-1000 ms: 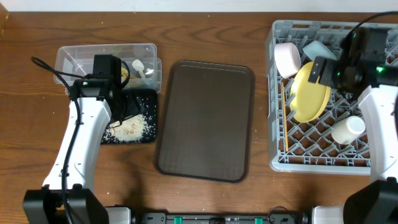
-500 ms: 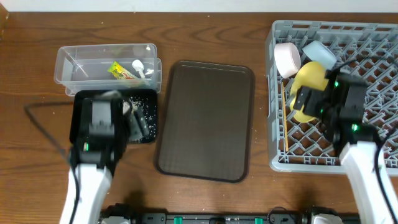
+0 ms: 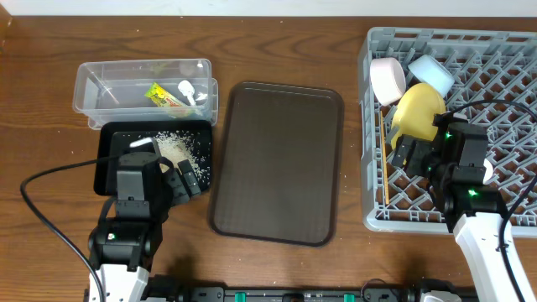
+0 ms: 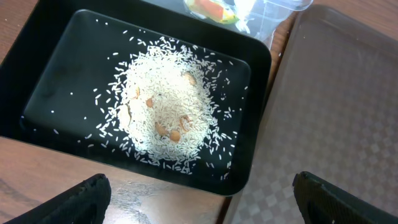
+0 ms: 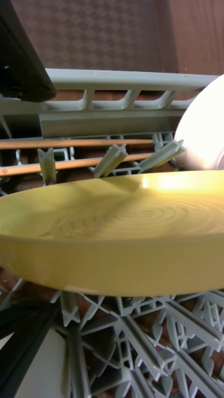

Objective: Sort waste into correct bins and load items into the dishwasher rack

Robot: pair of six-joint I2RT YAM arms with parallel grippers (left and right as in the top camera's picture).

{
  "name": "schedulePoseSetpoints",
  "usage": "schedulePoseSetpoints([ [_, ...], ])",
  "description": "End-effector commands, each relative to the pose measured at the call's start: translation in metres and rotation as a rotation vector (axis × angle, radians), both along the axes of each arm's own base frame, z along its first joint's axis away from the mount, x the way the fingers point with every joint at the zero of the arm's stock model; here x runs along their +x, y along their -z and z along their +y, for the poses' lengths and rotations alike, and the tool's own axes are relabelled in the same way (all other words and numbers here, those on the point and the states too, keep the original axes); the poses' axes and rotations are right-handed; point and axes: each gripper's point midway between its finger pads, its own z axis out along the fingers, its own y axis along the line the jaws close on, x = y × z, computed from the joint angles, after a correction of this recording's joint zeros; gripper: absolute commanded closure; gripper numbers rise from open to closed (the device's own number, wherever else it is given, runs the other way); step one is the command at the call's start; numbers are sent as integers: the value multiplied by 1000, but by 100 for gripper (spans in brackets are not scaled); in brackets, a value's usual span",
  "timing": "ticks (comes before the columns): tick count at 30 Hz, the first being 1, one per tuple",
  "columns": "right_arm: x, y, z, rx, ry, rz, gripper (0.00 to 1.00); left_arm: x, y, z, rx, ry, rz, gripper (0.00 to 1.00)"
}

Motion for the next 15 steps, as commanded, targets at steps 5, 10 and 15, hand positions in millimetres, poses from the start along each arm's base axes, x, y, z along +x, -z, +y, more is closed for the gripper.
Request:
schedulePoseSetpoints([
  [5,-1,0,3,10,1,-2,1,0,5,1,13,-1,19,3],
  [10,-1,0,3,10,1,-2,1,1,8,1,14,-1,31,3],
  [15,-1,0,3,10,1,-3,1,1,11,1,15,-1,45,2],
])
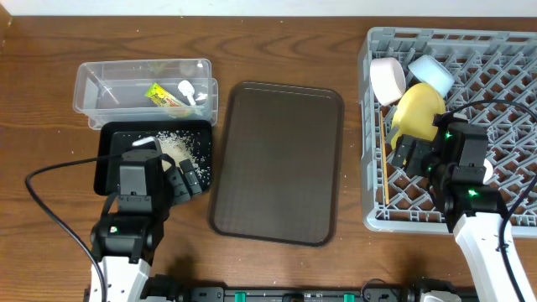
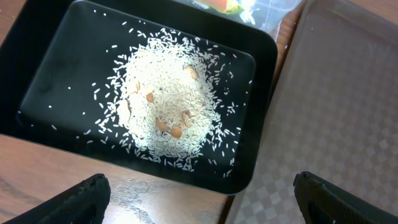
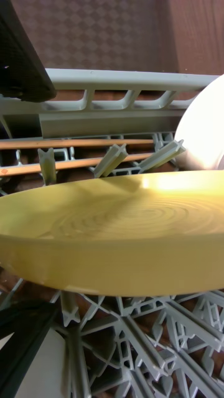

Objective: Sort waste into correct bins and load items into the dishwasher rack

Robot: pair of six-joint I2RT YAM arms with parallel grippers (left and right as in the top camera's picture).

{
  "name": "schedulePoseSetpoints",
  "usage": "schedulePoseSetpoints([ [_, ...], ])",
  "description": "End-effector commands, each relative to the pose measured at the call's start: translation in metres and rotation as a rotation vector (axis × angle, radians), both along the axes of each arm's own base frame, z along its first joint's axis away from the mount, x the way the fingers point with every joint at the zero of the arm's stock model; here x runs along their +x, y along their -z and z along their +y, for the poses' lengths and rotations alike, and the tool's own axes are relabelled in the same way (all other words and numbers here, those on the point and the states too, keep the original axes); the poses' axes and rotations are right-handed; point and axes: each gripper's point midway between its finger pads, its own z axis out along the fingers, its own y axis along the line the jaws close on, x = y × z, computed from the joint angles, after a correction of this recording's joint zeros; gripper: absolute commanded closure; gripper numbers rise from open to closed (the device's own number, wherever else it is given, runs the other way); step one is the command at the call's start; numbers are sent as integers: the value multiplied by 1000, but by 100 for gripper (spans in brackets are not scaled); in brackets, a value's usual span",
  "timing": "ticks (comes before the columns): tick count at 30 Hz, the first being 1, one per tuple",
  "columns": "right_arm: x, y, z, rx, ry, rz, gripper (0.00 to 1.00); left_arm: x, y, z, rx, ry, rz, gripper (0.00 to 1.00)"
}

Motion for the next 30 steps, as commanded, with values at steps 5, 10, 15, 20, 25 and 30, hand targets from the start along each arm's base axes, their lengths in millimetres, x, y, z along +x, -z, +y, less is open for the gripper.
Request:
schedulePoseSetpoints([
  [5,-1,0,3,10,1,-2,1,0,6,1,13,0,23,3],
  [10,-1,0,3,10,1,-3,1,0,9,1,14,0,37,2],
  [15,-1,0,3,10,1,-3,1,0,11,1,15,0,46,2],
  [20,-6,-2,3,9,2,-3,1,0,11,1,15,0,47,2],
  [25,-17,-6,3,6,3,-38,1,0,11,1,15,0,47,2],
  [30,-31,-23,4,-14,-11,-166,1,0,11,1,15,0,47,2],
])
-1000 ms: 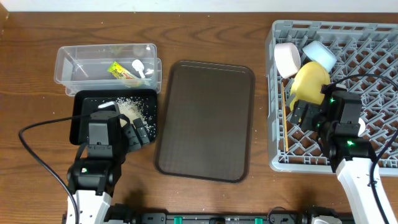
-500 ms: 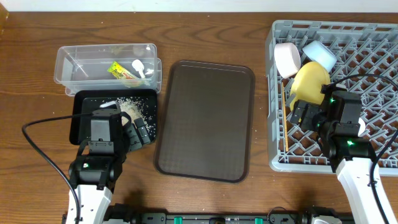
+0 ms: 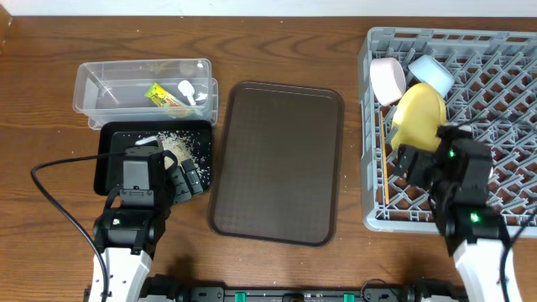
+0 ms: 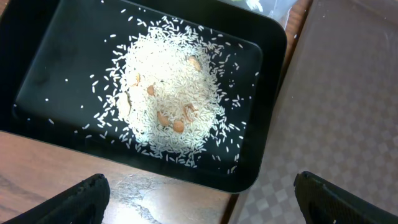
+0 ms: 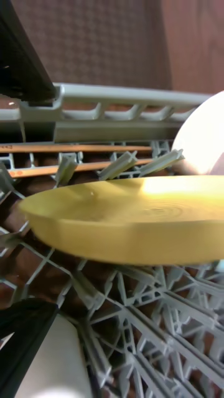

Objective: Sort waste into correct bins and load items into the dishwasher rack

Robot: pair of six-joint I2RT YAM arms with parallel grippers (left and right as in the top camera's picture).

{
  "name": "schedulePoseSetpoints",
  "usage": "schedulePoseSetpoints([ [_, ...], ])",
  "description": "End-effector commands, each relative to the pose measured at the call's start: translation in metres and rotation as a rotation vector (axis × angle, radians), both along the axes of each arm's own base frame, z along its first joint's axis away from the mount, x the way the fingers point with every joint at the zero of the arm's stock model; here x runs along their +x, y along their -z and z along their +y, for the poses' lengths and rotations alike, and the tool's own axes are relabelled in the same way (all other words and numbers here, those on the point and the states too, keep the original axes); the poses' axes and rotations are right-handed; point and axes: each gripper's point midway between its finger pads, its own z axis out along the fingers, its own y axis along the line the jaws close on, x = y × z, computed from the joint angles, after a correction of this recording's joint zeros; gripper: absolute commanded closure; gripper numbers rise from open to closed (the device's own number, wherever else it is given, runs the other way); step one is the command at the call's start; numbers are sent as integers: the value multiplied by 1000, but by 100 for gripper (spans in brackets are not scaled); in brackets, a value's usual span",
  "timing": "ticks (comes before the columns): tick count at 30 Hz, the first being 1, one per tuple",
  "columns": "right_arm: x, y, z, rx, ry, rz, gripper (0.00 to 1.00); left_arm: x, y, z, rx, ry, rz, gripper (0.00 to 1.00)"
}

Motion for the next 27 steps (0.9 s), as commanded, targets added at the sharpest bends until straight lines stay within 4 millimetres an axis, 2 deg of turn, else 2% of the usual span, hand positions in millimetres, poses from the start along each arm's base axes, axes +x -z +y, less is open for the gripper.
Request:
schedulePoseSetpoints([
  [1,-8,-14,3,-20,-18,-99,1,-1,1,1,11,1,4,2],
  [4,-16,-29,3,-46,-30,-218,1,-1,1,1,11,1,4,2],
  [13,-35,-57,1,-77,-14,-548,1,-1,1,1,11,1,4,3],
  [21,-47,-63,2,-87,-8,-779,1,-1,1,1,11,1,4,2],
  [24,-50,-62,2,-89,-7,-819,1,-1,1,1,11,1,4,2],
  [27,-54,-70,0,-94,3,-856,1,-1,1,1,11,1,4,2],
])
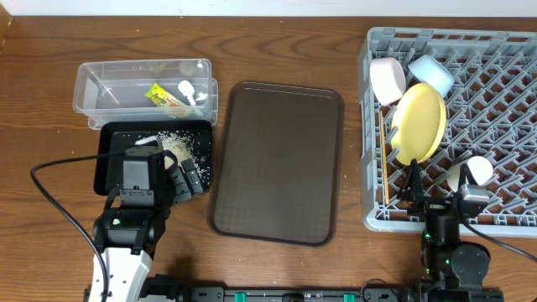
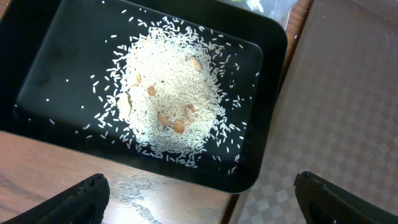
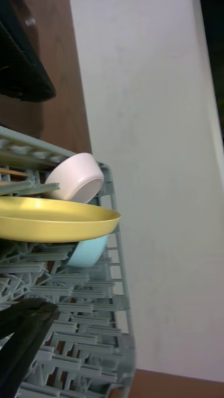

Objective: Sort waste into correct bins and load items into the dishwasher rack

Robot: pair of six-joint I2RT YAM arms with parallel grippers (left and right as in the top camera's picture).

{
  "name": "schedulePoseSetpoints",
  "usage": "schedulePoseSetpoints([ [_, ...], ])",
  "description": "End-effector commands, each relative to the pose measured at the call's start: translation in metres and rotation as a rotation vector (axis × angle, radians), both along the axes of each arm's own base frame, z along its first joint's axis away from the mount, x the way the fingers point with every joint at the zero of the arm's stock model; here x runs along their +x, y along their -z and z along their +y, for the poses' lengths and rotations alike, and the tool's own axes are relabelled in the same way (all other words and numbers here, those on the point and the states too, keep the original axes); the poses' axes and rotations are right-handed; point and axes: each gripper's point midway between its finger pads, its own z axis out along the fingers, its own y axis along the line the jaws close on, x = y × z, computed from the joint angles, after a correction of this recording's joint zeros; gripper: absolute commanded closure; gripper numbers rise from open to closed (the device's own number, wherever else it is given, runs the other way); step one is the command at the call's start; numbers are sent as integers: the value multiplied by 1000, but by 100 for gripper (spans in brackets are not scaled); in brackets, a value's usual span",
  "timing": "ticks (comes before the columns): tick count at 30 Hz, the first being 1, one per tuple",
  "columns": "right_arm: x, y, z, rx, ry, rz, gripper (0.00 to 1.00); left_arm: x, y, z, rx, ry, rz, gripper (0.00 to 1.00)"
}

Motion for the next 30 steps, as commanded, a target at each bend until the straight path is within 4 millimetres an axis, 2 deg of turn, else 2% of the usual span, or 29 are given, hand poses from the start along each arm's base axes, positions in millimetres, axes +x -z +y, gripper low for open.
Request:
schedulePoseSetpoints([
  [1,-4,-10,-2,-13,17,-45,1,-1,1,1,10,2,4,2],
  [3,-4,-9,-1,-13,16,-38,1,-1,1,1,10,2,4,2],
  [5,-2,4,0,-12,8,13,1,-1,1,1,10,2,4,2],
  [8,-2,45,5,-9,-14,181,1,-1,1,1,10,2,4,2],
  [30,-1,44,10,-18,-35,176,1,-1,1,1,10,2,4,2],
])
